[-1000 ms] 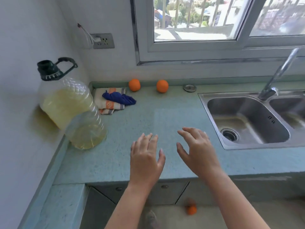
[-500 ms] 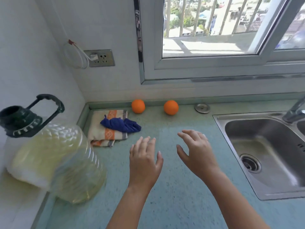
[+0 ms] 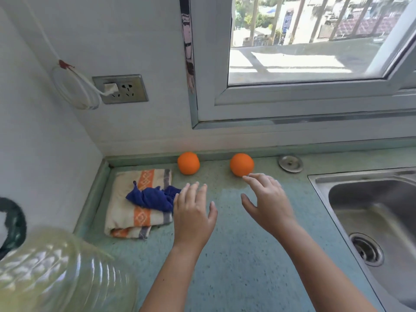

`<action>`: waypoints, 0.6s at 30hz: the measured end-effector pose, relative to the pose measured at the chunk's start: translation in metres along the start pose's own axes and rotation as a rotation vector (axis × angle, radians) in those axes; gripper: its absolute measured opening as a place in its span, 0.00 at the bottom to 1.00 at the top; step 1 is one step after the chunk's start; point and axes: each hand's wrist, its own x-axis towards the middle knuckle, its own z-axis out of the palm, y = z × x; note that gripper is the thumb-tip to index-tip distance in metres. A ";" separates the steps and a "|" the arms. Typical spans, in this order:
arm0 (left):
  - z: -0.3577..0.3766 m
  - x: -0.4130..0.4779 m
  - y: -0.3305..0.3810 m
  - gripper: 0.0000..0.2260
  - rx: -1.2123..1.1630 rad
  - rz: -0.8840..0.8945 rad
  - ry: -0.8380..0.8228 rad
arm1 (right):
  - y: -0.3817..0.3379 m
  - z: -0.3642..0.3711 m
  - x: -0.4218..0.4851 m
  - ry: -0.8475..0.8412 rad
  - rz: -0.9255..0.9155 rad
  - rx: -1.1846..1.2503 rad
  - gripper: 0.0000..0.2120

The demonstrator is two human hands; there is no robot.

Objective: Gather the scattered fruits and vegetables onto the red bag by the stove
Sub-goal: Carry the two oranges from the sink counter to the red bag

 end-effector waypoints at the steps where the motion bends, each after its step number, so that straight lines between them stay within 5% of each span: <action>1: 0.006 0.009 -0.004 0.21 -0.001 -0.011 -0.010 | 0.003 0.006 0.008 -0.008 0.001 0.003 0.19; 18: 0.105 0.102 -0.059 0.19 0.016 -0.116 -0.045 | 0.073 0.095 0.098 -0.080 0.155 0.016 0.21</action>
